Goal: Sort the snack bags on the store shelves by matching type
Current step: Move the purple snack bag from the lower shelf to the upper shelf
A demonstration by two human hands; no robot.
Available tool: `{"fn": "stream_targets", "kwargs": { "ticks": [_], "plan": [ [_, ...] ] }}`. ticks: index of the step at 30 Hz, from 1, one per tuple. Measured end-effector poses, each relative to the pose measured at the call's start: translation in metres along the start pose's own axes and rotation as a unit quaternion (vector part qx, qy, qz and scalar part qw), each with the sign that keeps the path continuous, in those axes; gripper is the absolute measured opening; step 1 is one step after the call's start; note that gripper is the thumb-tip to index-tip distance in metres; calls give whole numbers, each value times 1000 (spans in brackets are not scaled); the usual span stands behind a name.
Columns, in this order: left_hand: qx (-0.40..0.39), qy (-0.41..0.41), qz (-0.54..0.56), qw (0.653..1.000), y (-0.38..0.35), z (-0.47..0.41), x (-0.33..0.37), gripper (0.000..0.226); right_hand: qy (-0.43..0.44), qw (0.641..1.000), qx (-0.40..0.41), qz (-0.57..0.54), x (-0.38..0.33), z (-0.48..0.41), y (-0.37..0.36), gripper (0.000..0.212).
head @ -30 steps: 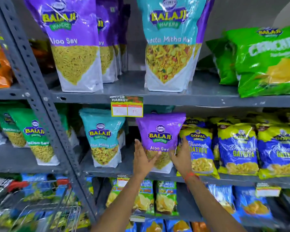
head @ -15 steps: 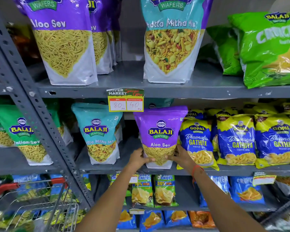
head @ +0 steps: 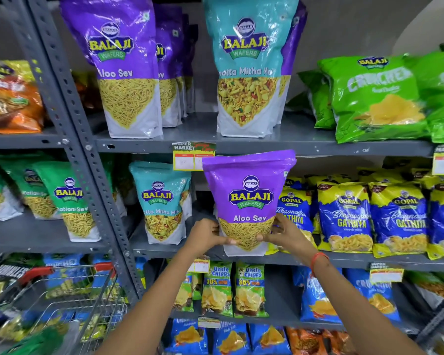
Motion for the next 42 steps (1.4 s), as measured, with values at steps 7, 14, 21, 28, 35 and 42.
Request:
{"fn": "stream_targets", "kwargs": {
  "ticks": [7,14,21,28,35,42],
  "plan": [
    [43,-71,-34,996,34,15,86,80,78,996,33,21,-67,21,38,61],
    [55,-146,36,987,66,5,184,64,124,990,60,-26,-149,30,87,48],
    [152,-197,36,968,75,-27,252,83,173,977,125,-27,-214,25,137,50],
    [244,-166,48,954,43,-42,293,61,232,950,204,53,-233,-8,151,40],
    [268,-136,-3,954,20,-57,296,60,213,916,305,151,-220,-29,146,58],
    [309,-166,-12,936,9,-62,294,56,266,839,432,196,-206,-34,132,50]
  ]
}}
Point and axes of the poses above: each hand's wrist, its own z-axis away from the middle knuckle, its own y-axis out of the back of the hand, x = y × z, the point moved 2 cm from there along -z, towards the middle knuckle, and after that the axes turned 1 degree about z, right-handed, at the moved point
